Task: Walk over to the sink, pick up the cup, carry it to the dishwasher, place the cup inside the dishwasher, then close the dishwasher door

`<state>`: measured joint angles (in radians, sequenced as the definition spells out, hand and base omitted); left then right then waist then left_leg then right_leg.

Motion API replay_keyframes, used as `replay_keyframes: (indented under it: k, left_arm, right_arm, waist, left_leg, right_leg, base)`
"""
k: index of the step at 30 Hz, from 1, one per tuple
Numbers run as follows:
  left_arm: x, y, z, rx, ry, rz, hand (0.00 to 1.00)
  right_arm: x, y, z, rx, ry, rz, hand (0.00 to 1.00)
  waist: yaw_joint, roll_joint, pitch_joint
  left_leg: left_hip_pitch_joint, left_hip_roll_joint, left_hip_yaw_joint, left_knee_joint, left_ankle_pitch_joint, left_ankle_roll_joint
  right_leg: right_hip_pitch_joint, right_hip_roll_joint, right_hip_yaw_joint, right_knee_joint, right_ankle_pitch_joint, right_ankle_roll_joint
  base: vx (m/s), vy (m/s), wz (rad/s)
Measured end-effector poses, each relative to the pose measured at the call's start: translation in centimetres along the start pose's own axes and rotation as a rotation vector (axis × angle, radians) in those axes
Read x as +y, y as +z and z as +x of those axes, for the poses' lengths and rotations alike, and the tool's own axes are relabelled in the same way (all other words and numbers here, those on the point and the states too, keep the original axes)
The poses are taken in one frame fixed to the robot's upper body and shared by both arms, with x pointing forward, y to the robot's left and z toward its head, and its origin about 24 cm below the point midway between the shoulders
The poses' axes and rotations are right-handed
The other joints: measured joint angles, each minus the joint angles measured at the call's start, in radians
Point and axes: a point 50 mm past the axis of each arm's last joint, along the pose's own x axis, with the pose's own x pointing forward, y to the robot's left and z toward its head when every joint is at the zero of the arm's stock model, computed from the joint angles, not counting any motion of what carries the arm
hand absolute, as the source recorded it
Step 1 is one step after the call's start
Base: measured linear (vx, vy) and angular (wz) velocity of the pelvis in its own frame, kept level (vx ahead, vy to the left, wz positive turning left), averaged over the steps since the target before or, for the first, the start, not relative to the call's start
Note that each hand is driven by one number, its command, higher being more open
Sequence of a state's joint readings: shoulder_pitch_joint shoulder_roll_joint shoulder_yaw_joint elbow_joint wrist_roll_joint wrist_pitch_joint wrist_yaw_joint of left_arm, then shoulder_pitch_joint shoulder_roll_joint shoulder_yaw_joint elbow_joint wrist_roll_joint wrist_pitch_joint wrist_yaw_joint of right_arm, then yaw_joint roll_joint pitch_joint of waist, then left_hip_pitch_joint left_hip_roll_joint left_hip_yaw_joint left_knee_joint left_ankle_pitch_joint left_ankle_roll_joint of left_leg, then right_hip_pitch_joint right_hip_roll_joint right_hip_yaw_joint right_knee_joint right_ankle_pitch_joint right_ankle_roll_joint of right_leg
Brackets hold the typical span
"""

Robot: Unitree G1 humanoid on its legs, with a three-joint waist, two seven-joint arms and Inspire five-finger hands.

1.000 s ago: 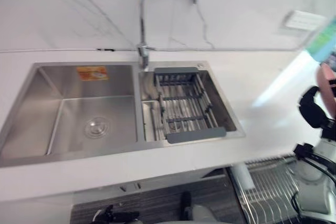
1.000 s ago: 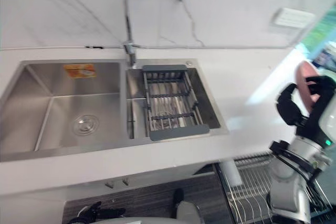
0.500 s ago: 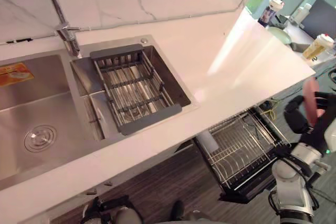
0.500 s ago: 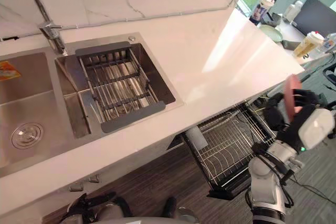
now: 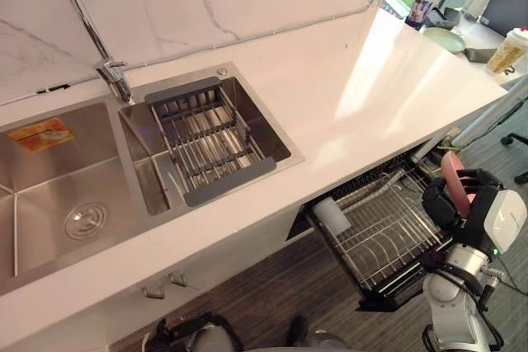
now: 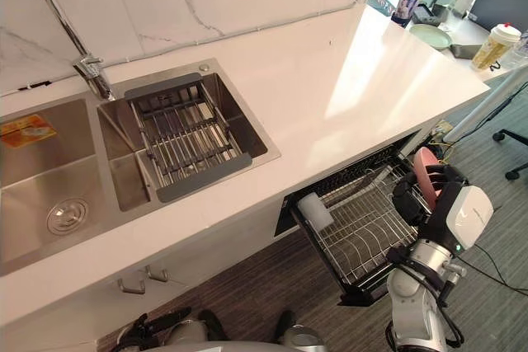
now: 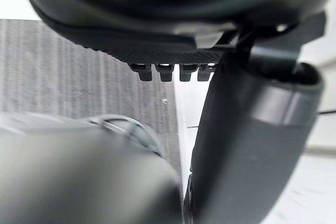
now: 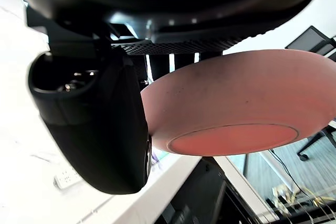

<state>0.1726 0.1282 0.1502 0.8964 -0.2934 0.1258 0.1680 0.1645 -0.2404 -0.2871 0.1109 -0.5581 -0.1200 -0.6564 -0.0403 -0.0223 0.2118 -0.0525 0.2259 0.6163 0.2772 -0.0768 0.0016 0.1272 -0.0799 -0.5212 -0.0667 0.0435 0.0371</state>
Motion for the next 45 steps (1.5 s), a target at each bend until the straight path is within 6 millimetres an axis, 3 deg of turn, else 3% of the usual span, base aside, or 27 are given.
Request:
replay_keyframes:
  k: [7,13,16,22,23,30,39,43,45]
  left_arm:
    - [-0.9,0.4,-0.2,-0.027,-0.03,0.013,1.0]
    - [-2.8,1.4,-0.3,-0.062,-0.105,0.028,1.0]
    - [-3.1,2.1,-0.3,-0.081,-0.125,0.023,1.0]
    - [-3.7,3.9,-0.2,-0.114,-0.147,-0.004,1.0]
    - [-4.0,4.3,-0.2,-0.118,-0.157,0.001,1.0]
    - [-3.6,6.2,0.0,-0.096,-0.237,0.11,1.0]
    - [-3.5,7.1,0.1,-0.094,-0.234,0.215,1.0]
    - [-3.4,6.9,0.2,-0.083,-0.231,0.235,1.0]
    - [-3.3,6.8,0.2,-0.083,-0.229,0.254,1.0]
  right_arm:
    - [1.9,-2.6,-1.1,0.108,0.114,-0.076,0.0]
    - [2.3,-3.1,1.2,0.139,0.113,-0.114,0.0]
    - [2.5,-2.4,3.1,0.158,0.085,-0.097,0.0]
    - [3.0,-0.5,6.0,0.164,0.056,-0.059,0.0]
    - [3.1,-0.2,6.3,0.165,0.063,-0.069,1.0]
    - [4.2,-1.3,6.3,0.352,0.119,-0.018,1.0]
    - [4.3,-0.4,6.4,0.322,0.122,0.009,1.0]
    - [3.6,0.6,6.0,0.278,0.081,0.048,1.0]
    - [2.2,0.3,6.0,0.288,-0.004,0.092,1.0]
  waist:
    - [0.001,0.05,0.032]
    - [0.001,0.13,0.087]
    - [0.001,0.14,0.122]
    - [0.019,0.139,0.18]
    - [0.024,0.139,0.19]
    - [0.042,0.128,0.206]
    - [0.037,0.128,0.21]
    - [0.024,0.127,0.21]
    - [0.02,0.125,0.208]
  left_leg:
    - [-0.026,-0.002,-0.033,0.024,-0.006,0.008]
    - [-0.078,-0.004,-0.059,0.039,0.0,0.021]
    - [-0.099,-0.012,-0.082,0.028,0.018,0.037]
    - [-0.135,-0.018,-0.096,0.004,0.048,0.04]
    - [-0.139,-0.017,-0.1,0.004,0.049,0.04]
    - [-0.136,-0.007,-0.091,0.006,0.049,0.038]
    - [-0.1,0.004,-0.059,0.0,0.047,0.034]
    - [-0.066,0.005,-0.041,0.0,0.04,0.026]
    - [-0.053,0.004,-0.035,-0.005,0.038,0.023]
  right_leg:
    - [-0.007,-0.011,-0.025,0.03,-0.013,0.006]
    - [-0.046,-0.014,-0.033,0.051,-0.013,0.004]
    - [-0.063,-0.011,-0.042,0.054,-0.007,-0.004]
    - [-0.112,-0.011,-0.045,0.079,-0.014,-0.018]
    - [-0.116,-0.011,-0.044,0.085,-0.019,-0.019]
    - [-0.142,-0.021,-0.032,0.146,-0.057,-0.022]
    - [-0.143,-0.023,0.004,0.171,-0.069,-0.027]
    - [-0.117,-0.021,0.021,0.156,-0.069,-0.027]
    - [-0.107,-0.019,0.026,0.148,-0.068,-0.025]
  base:
    - [-0.05,0.071,0.13]
    - [-0.04,0.055,0.11]
    - [0.01,0.009,0.12]
    - [0.03,0.006,0.09]
    - [0.04,0.005,0.05]
    - [0.01,0.009,-0.03]
    - [-0.01,0.016,-0.13]
    - [0.01,0.015,-0.12]
    - [0.02,0.001,-0.08]
